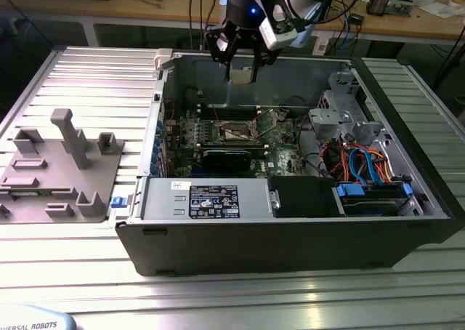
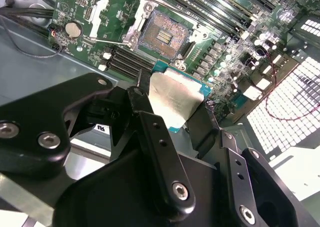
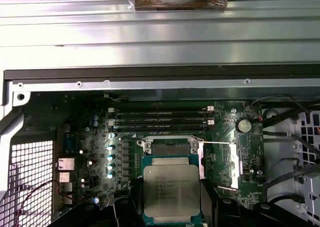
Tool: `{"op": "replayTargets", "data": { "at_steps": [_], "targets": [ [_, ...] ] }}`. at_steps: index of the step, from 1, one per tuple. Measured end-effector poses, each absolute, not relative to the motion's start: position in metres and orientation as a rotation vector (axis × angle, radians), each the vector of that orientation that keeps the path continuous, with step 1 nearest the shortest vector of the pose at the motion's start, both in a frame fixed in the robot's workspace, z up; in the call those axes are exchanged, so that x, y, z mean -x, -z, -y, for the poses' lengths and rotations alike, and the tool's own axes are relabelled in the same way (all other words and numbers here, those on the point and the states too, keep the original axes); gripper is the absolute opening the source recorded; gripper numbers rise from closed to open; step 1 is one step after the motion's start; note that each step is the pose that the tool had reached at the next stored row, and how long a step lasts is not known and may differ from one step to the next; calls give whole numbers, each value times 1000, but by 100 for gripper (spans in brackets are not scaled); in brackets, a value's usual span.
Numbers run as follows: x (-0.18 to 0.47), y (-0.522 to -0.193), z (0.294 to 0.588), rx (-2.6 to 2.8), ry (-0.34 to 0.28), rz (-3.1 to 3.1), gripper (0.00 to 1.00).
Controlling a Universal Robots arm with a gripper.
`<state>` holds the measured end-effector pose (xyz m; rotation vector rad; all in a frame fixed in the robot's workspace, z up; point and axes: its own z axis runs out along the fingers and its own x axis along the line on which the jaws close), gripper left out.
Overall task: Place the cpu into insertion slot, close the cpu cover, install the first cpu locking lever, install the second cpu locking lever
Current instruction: 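Place the cpu into insertion slot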
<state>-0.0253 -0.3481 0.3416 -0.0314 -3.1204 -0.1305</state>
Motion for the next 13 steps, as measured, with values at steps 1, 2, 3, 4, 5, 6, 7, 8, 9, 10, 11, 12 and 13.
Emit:
{"op": "replayTargets", "data": {
  "at_steps": [1,2,3,4,5,6,7,8,9,10,11,12,13],
  "targets": [
    [25,-341,348,31,131,3120,54],
    [25,-341,348,31,131,3120,54],
    [25,-341,348,31,131,3120,54],
    [25,-341,348,31,130,3120,54],
    [25,-341,348,31,131,3120,54],
    [25,-340,348,32,131,3120,54],
    [25,-340,348,32,131,3120,54],
    [25,-340,348,32,130,3120,54],
    [25,-339,348,32,131,3120,54],
    [25,-339,348,32,131,3120,54],
    [25,-339,348,32,130,3120,54],
    [25,-339,348,32,130,3120,54],
    [25,-339,348,32,130,3120,54]
  ]
}}
